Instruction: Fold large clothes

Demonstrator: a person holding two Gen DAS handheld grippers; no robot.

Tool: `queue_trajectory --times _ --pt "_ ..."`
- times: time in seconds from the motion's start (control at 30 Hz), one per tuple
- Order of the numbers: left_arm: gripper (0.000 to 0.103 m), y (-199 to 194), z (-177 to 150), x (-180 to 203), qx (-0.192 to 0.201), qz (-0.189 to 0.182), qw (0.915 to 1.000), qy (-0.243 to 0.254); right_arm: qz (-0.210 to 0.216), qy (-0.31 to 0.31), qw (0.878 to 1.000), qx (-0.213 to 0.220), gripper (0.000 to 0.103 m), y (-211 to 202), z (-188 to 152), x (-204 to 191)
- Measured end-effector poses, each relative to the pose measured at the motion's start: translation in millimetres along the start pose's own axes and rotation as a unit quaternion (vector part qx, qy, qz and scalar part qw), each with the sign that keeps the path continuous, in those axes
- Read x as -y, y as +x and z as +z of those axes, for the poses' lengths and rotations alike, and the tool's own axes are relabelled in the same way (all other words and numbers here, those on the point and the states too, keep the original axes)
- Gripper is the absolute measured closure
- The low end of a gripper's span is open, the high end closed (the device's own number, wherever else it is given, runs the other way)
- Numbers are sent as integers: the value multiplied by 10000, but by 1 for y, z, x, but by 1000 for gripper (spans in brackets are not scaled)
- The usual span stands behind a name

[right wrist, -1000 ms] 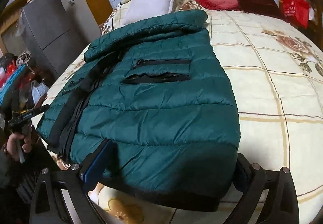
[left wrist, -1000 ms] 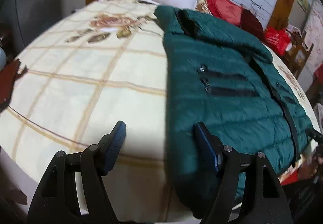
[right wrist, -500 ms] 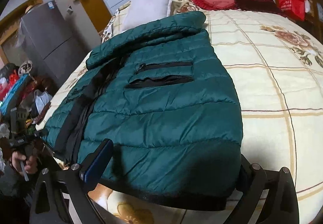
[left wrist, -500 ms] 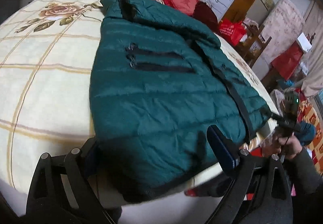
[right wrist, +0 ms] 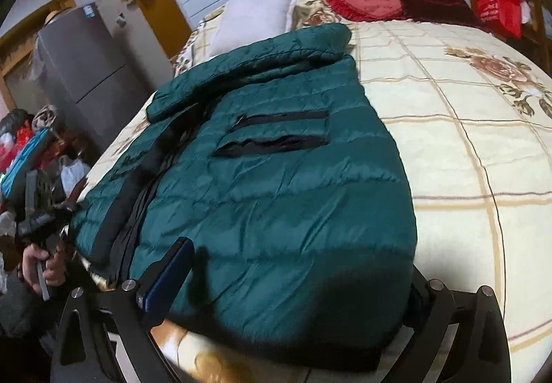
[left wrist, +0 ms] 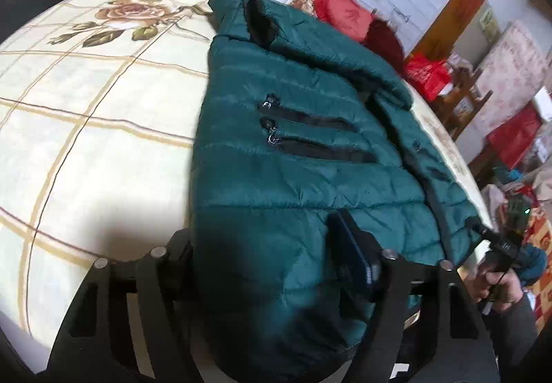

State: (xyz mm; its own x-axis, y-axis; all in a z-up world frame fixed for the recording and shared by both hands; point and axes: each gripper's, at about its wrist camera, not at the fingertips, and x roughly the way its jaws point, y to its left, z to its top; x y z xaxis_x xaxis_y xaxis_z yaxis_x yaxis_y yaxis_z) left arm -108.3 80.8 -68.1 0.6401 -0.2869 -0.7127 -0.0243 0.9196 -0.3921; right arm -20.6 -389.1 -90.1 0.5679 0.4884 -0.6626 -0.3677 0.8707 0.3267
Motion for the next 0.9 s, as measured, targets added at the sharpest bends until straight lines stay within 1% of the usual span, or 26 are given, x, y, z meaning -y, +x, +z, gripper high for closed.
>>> queue_trajectory --times 0.03,0.07,0.1,0.2,0.27,0.37,0.5,0.57,0.63,0.67,0.7,0.73,0.77,0.83,0.9 --pt "41 1 -2 3 -13 65 10000 73 -36 19 10000 -10 5 1 2 0" --pt "41 1 -4 7 -19 125 9998 153 -87 13 10000 -40 14 2 3 -2" --pt "41 1 -5 8 -27 135 9997 188 -67 -20 9999 -81 28 3 3 -5" --pt "41 -1 -8 8 3 81 9998 186 49 36 9999 -107 48 0 2 -4" --pt "41 0 -10 5 31 49 9999 127 169 114 9998 -53 52 -5 1 1" --pt "41 1 -10 4 152 62 9999 -13 311 276 9991 -83 52 -3 -3 7" --pt "41 1 -10 5 202 93 9997 -67 206 198 9996 37 52 -3 -4 4" --pt "41 0 -10 3 174 56 9998 -118 210 203 9996 -3 52 -3 -3 4" --pt "41 0 -8 3 67 45 9999 -83 367 356 9987 -87 59 -3 -1 7" --pt "47 -1 -8 3 54 99 9999 -66 524 418 9977 -109 67 -4 -1 8" --pt "53 -1 -8 3 55 190 9998 -47 605 401 9973 -111 70 -6 -1 7" --pt "63 -2 -9 1 59 300 9995 -39 552 319 9979 -88 71 -9 -2 4" --pt "73 -2 -9 0 44 291 9995 -82 484 246 9985 -76 75 -11 -3 1" --pt "77 -7 -8 -5 25 280 9995 -174 330 133 9994 -23 77 -19 -5 -6" --pt "77 -11 -9 -6 -19 328 9994 -121 205 208 9995 86 79 -29 -12 -8"
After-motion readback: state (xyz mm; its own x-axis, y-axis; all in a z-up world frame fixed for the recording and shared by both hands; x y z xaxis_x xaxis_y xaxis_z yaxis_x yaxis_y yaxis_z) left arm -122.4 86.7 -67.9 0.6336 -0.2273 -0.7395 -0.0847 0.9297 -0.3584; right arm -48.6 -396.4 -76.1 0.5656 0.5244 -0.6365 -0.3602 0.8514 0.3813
